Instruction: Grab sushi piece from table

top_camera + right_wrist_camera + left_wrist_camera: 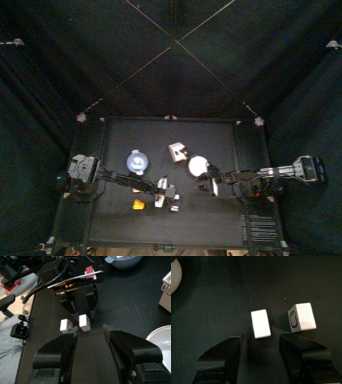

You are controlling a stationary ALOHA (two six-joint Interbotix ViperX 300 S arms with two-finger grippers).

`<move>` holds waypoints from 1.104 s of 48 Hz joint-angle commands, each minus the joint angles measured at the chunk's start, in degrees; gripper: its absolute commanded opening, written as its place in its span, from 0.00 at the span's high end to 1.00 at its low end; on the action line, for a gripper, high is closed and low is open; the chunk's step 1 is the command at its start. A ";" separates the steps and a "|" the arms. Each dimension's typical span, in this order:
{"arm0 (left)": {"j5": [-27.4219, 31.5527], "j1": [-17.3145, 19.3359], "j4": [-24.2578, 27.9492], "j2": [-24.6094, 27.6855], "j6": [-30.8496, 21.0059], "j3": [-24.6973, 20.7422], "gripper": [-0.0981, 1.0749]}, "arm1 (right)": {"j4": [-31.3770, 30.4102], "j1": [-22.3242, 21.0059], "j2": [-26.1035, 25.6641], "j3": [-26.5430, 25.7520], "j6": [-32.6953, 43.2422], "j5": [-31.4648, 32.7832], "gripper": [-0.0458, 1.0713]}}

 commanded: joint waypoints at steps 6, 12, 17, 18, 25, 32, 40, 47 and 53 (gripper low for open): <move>-0.18 0.18 0.00 -0.44 0.00 -1.41 0.21 | 0.00 0.09 -0.26 -0.97 -0.09 -0.35 0.23; -0.26 0.18 -0.09 -0.09 0.00 -1.58 0.26 | 0.00 0.18 -0.26 -0.97 -0.09 -0.35 0.23; -0.26 0.18 0.00 0.26 -0.09 -1.93 0.32 | 0.00 0.09 -0.26 -0.97 -0.09 -0.44 0.23; -0.18 0.18 0.00 0.26 0.00 -2.02 0.34 | 0.00 0.09 -0.26 -0.97 -0.09 -0.44 0.23; -0.26 0.09 0.00 0.18 0.00 -2.46 0.42 | 0.00 0.18 -0.26 -0.97 -0.09 -0.35 0.23; -0.18 -0.26 -0.09 -0.53 0.09 -2.37 0.46 | 0.00 0.18 -0.26 -0.97 -0.09 -0.44 0.23; -0.26 -0.35 -0.09 -1.85 0.09 -1.85 0.46 | 0.00 0.09 -0.26 -0.97 -0.09 -0.44 0.23; -0.18 -0.35 -0.09 -2.46 -0.09 -1.41 0.46 | 0.09 0.18 -0.26 -0.97 -0.09 -0.35 0.23; -0.18 -0.44 -0.79 -2.55 -0.09 -1.41 0.46 | 0.09 0.09 -0.26 -1.14 -0.09 -0.35 0.23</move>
